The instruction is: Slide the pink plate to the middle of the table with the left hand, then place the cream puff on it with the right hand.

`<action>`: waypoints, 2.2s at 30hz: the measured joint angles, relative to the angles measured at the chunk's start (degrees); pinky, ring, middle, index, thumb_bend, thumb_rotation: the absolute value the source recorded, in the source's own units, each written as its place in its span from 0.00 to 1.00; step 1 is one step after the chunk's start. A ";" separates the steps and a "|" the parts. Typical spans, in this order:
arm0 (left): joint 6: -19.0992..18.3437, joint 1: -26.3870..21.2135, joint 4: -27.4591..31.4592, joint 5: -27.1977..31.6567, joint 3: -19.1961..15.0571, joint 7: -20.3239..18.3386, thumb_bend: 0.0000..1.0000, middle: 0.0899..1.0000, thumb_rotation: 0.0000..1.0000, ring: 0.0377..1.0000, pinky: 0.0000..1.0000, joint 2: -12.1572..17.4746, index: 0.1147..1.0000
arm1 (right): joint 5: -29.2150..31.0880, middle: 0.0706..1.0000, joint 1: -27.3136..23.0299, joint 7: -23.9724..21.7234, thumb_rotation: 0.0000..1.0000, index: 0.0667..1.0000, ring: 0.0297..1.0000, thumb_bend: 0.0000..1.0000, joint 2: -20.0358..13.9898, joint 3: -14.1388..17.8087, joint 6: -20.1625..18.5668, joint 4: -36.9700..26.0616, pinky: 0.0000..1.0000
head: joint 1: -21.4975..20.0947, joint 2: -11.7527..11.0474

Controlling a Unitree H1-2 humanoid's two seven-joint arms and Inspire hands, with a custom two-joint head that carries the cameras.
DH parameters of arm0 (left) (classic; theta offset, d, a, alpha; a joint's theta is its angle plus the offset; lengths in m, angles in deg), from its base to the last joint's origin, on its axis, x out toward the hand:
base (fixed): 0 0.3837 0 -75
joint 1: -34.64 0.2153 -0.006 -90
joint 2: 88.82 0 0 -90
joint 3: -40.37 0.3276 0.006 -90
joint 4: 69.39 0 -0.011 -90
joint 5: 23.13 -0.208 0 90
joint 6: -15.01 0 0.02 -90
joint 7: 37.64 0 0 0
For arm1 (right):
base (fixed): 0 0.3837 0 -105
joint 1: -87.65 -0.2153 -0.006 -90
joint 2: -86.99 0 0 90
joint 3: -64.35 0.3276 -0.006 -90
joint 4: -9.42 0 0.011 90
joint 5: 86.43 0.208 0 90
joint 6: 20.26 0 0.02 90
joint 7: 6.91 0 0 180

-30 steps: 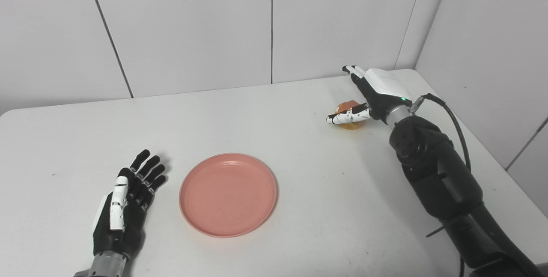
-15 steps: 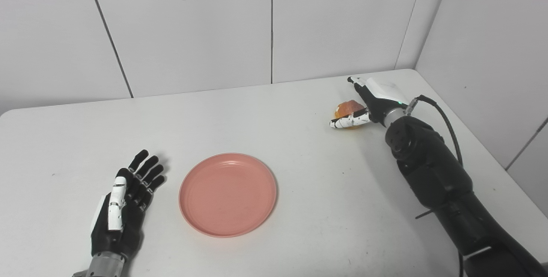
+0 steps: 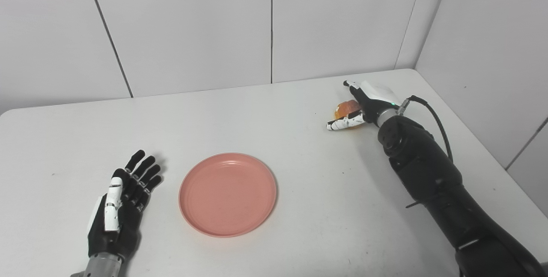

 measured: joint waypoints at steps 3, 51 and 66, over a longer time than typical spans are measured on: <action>-0.03 0.00 0.04 -0.01 0.01 0.04 0.43 0.87 1.00 0.88 0.89 -0.01 0.85 | 0.68 0.96 -0.34 0.94 0.42 0.94 0.89 0.89 0.12 -0.19 0.00 1.77 0.74 | 0.09 0.17; -0.63 0.58 1.15 -0.27 0.43 0.08 0.46 0.88 1.00 0.88 0.90 -0.01 0.85 | 6.01 0.40 -4.96 10.78 0.00 0.49 0.32 0.52 0.49 -2.99 3.14 12.43 0.27 | 1.06 1.05; -1.31 0.58 1.63 -0.35 0.48 0.42 0.45 0.87 1.00 0.88 0.89 -0.15 0.85 | 5.00 0.40 -3.20 7.46 0.00 0.50 0.33 0.52 -0.81 -2.88 0.16 2.52 0.29 | 1.41 1.14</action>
